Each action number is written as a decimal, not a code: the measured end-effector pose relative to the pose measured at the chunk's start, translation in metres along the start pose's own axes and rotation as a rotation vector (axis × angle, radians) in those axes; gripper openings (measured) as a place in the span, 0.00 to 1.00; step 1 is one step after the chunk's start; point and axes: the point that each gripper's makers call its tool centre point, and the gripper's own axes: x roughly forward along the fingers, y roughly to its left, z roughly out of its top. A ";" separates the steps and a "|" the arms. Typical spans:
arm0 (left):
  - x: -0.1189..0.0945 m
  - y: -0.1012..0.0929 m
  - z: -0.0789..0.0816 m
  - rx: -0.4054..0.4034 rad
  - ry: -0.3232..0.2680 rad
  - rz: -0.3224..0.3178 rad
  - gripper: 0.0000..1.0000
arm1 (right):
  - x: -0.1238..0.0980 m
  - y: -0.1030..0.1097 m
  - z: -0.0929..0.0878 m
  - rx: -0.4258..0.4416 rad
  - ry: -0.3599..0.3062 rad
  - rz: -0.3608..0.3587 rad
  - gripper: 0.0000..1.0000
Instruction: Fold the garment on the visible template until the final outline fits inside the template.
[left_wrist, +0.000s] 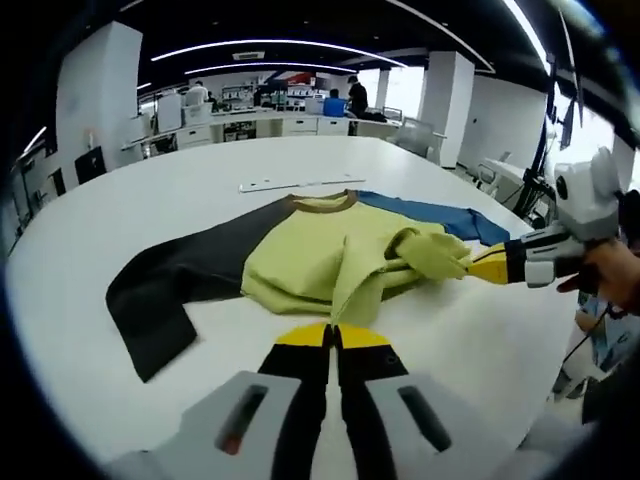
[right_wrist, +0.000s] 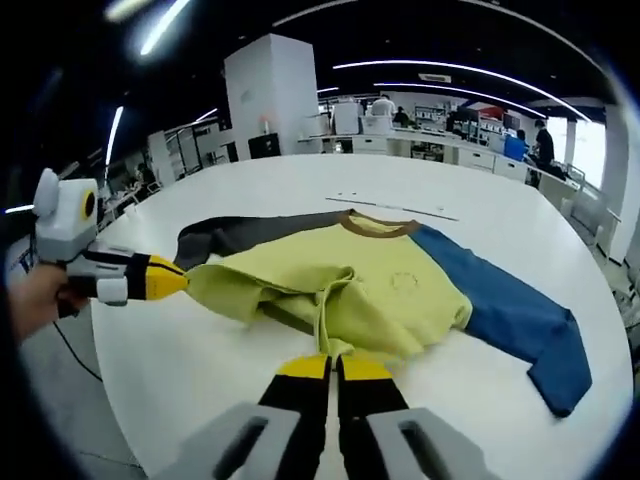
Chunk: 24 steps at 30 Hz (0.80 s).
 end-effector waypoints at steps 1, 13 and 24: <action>-0.003 0.001 -0.001 -0.001 0.001 0.001 0.00 | -0.003 0.000 -0.003 0.000 0.001 0.001 0.00; -0.047 0.009 -0.030 0.038 0.027 0.045 0.00 | -0.054 0.002 -0.039 0.012 0.041 0.074 0.00; -0.083 0.021 -0.058 0.091 0.092 0.089 0.00 | -0.078 -0.001 -0.075 0.103 0.096 0.056 0.00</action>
